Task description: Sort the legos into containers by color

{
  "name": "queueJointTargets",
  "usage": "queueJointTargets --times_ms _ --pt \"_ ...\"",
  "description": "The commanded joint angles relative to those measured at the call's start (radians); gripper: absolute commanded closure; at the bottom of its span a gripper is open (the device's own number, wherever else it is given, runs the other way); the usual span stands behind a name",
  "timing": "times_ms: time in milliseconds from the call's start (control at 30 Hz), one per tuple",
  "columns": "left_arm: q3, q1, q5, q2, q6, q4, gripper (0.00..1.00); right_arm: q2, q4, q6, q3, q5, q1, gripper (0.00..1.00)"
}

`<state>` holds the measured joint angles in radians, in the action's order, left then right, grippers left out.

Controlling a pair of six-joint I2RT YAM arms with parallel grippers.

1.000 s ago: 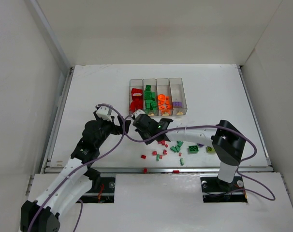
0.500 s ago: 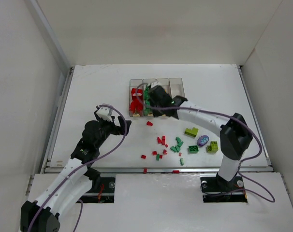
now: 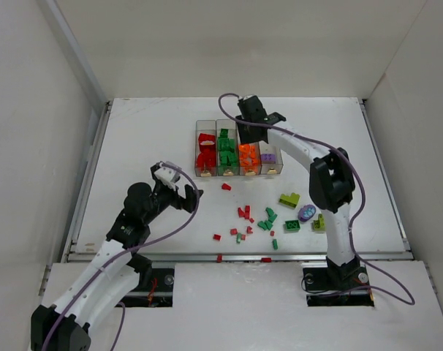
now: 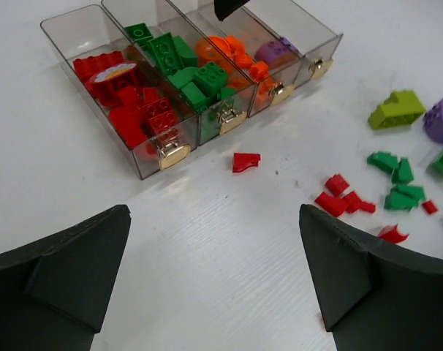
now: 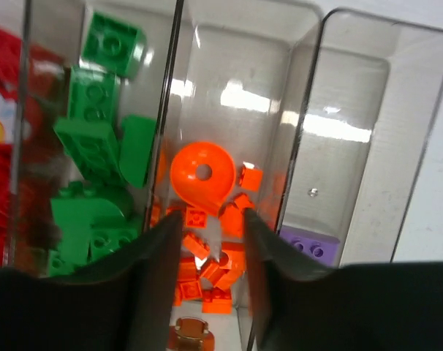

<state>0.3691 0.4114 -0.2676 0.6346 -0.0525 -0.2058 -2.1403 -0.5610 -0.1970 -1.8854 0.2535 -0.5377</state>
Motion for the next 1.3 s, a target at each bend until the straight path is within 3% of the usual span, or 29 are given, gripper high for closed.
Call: queueJointTargets --times_ms 0,67,167,233,267,333,400,467,533,667,833,933,1033,1267 --pt "0.059 0.006 -0.111 -0.019 0.243 0.031 0.00 0.008 -0.039 0.064 -0.035 -0.037 -0.010 0.53" --pt "0.102 0.006 -0.190 0.010 0.365 0.089 0.00 0.008 -0.039 0.064 -0.035 -0.048 -0.010 0.42" --pt "0.166 0.006 -0.319 0.082 0.586 0.207 0.02 0.033 -0.030 0.064 -0.026 -0.072 -0.010 0.39" --pt "0.200 0.006 -0.428 0.134 0.756 0.361 0.14 0.055 -0.030 0.064 -0.026 -0.082 -0.010 0.38" --pt "0.233 0.015 -0.482 0.149 0.992 0.434 0.16 0.080 -0.042 0.073 -0.012 -0.082 -0.010 0.38" --pt "0.266 0.026 -0.577 0.198 1.237 0.589 0.16 0.115 -0.042 0.073 0.018 -0.082 -0.019 0.38" --pt "0.301 0.065 -0.540 0.243 1.537 0.776 0.14 0.187 -0.024 0.073 0.101 -0.082 -0.031 0.38" --pt "0.301 0.125 -0.452 0.303 1.737 0.900 0.10 0.262 0.012 0.073 0.205 -0.082 -0.057 0.38" --pt "0.289 0.168 -0.321 0.323 1.902 0.916 0.08 0.307 0.036 0.041 0.274 -0.082 -0.076 0.36" --pt "0.323 0.266 -0.321 0.425 1.881 0.930 0.06 0.390 0.104 -0.021 0.428 -0.092 -0.097 0.36" --pt "0.367 0.365 -0.355 0.550 1.861 0.916 0.22 0.442 0.139 -0.062 0.558 -0.135 -0.097 0.36" --pt "0.379 0.392 -0.364 0.605 1.861 0.907 0.25 0.453 0.159 -0.062 0.607 -0.135 -0.106 0.36" --pt "0.389 0.405 -0.364 0.666 1.861 0.916 0.35 0.480 0.184 -0.071 0.649 -0.135 -0.107 0.36" --pt "0.455 0.425 -0.329 0.798 1.826 0.907 0.37 0.504 0.216 -0.053 0.681 -0.155 -0.107 0.36"
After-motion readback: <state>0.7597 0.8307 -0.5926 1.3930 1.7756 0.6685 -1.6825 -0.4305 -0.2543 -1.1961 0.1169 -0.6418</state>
